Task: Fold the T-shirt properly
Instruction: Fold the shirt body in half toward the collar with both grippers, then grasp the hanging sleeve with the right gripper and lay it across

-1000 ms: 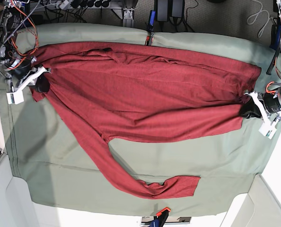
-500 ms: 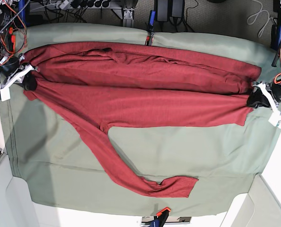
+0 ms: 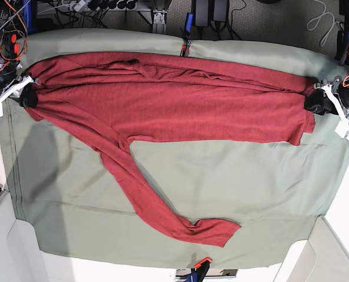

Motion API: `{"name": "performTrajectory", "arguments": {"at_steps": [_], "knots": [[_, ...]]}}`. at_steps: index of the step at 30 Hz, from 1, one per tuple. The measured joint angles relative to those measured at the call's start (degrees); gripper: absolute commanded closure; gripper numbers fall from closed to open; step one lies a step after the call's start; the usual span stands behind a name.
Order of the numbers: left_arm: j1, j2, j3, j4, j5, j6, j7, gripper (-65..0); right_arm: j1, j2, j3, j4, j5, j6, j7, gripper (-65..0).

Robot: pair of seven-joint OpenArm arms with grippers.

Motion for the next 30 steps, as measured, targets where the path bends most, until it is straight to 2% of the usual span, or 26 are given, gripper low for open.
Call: {"name": "performTrajectory", "arguments": {"at_steps": [1, 2, 9, 12, 15, 19, 23, 26, 30], "knots": [[0.0, 0.0, 0.0, 0.0, 0.0, 0.0, 0.0, -27.7, 0.0, 0.0, 0.0, 0.0, 0.0, 0.0, 0.0, -26.5], [0.0, 0.0, 0.0, 0.0, -0.1, 0.0, 0.0, -27.7, 0.0, 0.0, 0.0, 0.0, 0.1, 0.0, -0.5, -28.3], [0.1, 0.0, 0.0, 0.1, -2.3, 0.0, 0.7, -27.7, 1.0, 0.0, 1.5, 0.5, 7.7, 0.0, -1.3, -28.3], [0.1, 0.0, 0.0, 0.1, -3.7, 0.0, 0.9, -27.7, 5.1, -0.1, 1.5, 0.6, 7.6, 0.4, -1.5, -28.3], [0.2, 0.0, 0.0, 0.4, -4.2, 0.0, 0.9, -27.7, 10.0, -0.1, -1.2, 0.7, 7.0, 0.8, -1.4, -28.3], [0.1, 0.0, 0.0, 1.7, -4.4, 0.0, 0.9, -27.7, 15.5, 0.0, -10.5, 0.4, 2.3, 0.7, -0.6, -28.3], [0.3, 0.0, 0.0, 1.9, -4.5, 0.0, 2.4, -27.7, 22.4, -1.0, -22.1, -3.7, -4.6, -0.9, 3.1, -28.3], [0.8, 0.0, 0.0, 1.9, -4.4, 0.0, 2.8, -27.7, 27.7, -4.1, -28.3, -11.0, -9.2, -1.4, 6.2, -28.9], [1.2, -0.1, 0.0, 1.9, -4.5, 0.0, 2.8, -27.7, 33.6, -8.9, -31.6, -23.8, -14.5, -1.5, 10.8, -37.6]]}}
